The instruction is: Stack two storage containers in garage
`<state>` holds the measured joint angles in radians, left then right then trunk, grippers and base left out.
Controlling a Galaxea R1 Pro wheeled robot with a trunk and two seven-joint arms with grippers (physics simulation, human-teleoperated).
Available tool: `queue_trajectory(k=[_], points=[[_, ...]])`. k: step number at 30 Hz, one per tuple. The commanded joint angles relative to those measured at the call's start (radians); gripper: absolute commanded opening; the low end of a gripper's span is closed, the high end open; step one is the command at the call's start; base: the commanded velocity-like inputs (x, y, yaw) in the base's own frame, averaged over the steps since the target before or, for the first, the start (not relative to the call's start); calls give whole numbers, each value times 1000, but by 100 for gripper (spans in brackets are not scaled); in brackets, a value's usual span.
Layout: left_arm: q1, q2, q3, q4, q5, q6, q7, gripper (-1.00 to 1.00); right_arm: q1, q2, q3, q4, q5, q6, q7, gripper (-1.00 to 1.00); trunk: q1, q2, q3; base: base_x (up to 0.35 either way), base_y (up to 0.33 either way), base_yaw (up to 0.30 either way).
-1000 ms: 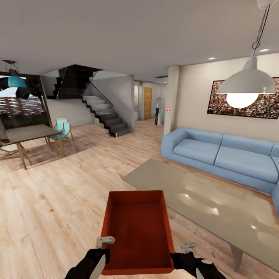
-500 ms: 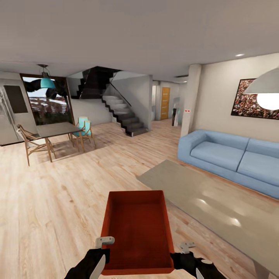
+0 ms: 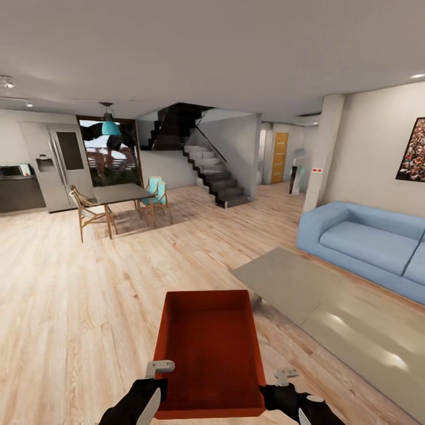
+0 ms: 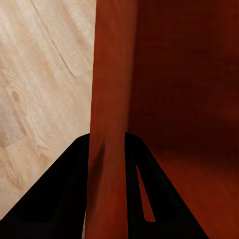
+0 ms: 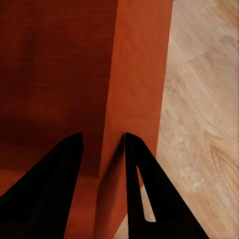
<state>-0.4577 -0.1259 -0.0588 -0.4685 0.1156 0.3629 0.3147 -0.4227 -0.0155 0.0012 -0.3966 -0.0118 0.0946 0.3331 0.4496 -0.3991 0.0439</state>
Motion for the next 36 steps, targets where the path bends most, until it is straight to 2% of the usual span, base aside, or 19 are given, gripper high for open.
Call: queue_trajectory(k=[1, 13, 19, 24, 26, 36], points=[[-1, 2, 1, -2, 7, 4, 6, -100, 1, -1, 8, -3, -14, 8, 12, -100, 0, -1, 0, 0, 0, 150], [-1, 1, 1, -2, 10, 2, 6, -100, 1, -1, 7, -2, -16, 8, 18, -100, 0, -1, 0, 0, 0, 22], [-1, 5, 1, -2, 4, -51, 5, -100, 1, -1, 6, -2, -17, 8, 18, -100, 0, -1, 0, 0, 0, 0], [-1, 9, 1, -2, 3, -62, 4, -100, 1, -1, 6, -3, -17, 8, 18, -100, 0, -1, 0, 0, 0, 0], [-1, 9, 1, -2, 2, -62, -16, -100, 1, -1, 7, -2, -18, 8, 18, -100, 0, -1, 0, 0, 0, 10], [-1, 11, 3, -2, 1, -63, -32, -100, 1, -1, 6, -3, -17, 8, 18, -100, 0, -1, 0, 0, 0, 229]])
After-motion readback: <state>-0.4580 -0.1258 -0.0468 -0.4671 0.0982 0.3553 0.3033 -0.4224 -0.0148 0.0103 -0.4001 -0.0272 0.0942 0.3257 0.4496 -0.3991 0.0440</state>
